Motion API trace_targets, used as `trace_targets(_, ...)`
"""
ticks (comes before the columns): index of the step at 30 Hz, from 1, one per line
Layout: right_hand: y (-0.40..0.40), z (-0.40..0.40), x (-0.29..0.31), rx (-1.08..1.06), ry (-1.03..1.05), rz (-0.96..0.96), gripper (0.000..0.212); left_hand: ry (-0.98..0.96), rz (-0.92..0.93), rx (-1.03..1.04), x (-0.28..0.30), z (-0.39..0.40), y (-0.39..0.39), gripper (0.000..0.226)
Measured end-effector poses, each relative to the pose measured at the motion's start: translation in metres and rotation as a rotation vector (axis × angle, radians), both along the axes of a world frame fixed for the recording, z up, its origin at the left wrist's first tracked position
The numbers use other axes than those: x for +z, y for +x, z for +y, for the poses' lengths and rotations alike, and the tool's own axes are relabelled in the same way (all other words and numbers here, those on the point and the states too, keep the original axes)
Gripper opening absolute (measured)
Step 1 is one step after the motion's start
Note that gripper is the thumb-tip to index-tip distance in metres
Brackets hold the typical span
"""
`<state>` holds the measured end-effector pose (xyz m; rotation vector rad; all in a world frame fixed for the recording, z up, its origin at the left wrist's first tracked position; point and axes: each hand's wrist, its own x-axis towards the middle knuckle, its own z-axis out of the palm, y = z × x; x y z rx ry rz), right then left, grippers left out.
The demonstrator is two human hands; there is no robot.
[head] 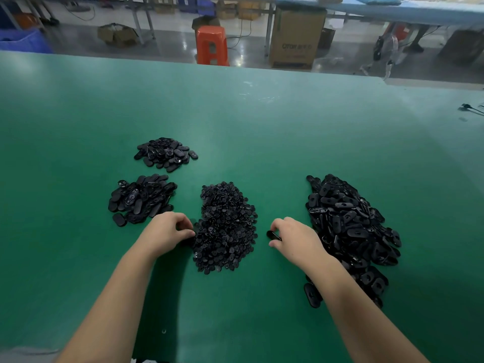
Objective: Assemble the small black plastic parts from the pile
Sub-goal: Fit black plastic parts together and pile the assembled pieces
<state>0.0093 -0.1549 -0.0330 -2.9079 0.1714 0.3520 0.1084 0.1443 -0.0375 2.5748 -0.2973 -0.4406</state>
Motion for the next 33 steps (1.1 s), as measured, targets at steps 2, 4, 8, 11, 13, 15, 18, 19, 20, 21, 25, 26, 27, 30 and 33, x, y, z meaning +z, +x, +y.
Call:
trace_targets(2, 0.0, 0.001, 0.002, 0.009, -0.015, -0.008, 0.032, 0.017, 0.006, -0.002, 0.0, -0.001, 0.0, 0.012)
trace_targets(4, 0.001, 0.002, 0.004, 0.004, -0.022, -0.029, 0.028, 0.003, 0.024, 0.002, 0.0, -0.001, 0.0, 0.011)
trace_targets(8, 0.002, -0.002, 0.004, -0.073, 0.059, -0.065, 0.035, -0.043, 0.017, -0.018, 0.002, 0.001, -0.002, 0.013)
trace_targets(11, 0.003, -0.003, 0.004, -0.183, 0.276, -0.114, 0.041, -0.122, -0.016, -0.015, 0.004, 0.0, -0.004, 0.014)
trace_targets(13, 0.005, -0.001, 0.006, -0.268, 0.468, -0.127, 0.034, -0.231, -0.019, 0.02, 0.005, -0.003, -0.004, 0.014)
trace_targets(15, 0.005, 0.004, 0.012, -0.374, 0.697, -0.132, 0.023, -0.364, -0.023, 0.071, 0.007, -0.01, -0.005, 0.013)
trace_targets(18, 0.004, 0.013, 0.021, -0.523, 1.078, -0.158, 0.016, -0.519, -0.053, 0.145, 0.01, -0.026, -0.008, 0.011)
trace_targets(19, 0.003, 0.016, 0.024, -0.559, 1.189, -0.157, 0.018, -0.561, -0.054, 0.167, 0.012, -0.032, -0.01, 0.011)
trace_targets(20, 0.003, 0.019, 0.026, -0.586, 1.267, -0.154, 0.022, -0.611, -0.04, 0.187, 0.013, -0.039, -0.012, 0.013)
trace_targets(21, 0.002, 0.023, 0.028, -0.605, 1.314, -0.157, 0.027, -0.672, -0.01, 0.203, 0.014, -0.046, -0.014, 0.015)
trace_targets(25, 0.003, 0.033, 0.03, -0.659, 1.453, -0.215, 0.02, -0.899, 0.145, 0.253, 0.017, -0.076, -0.025, 0.019)
trace_targets(26, 0.003, 0.035, 0.03, -0.671, 1.48, -0.223, 0.016, -0.932, 0.169, 0.253, 0.017, -0.083, -0.027, 0.019)
trace_targets(27, 0.003, 0.037, 0.03, -0.679, 1.491, -0.229, 0.015, -0.952, 0.186, 0.248, 0.018, -0.089, -0.03, 0.02)
trace_targets(30, 0.005, 0.04, 0.029, -0.676, 1.484, -0.229, 0.016, -0.971, 0.193, 0.227, 0.02, -0.102, -0.036, 0.02)
trace_targets(33, 0.004, 0.042, 0.03, -0.664, 1.48, -0.236, 0.014, -0.962, 0.171, 0.218, 0.022, -0.108, -0.039, 0.017)
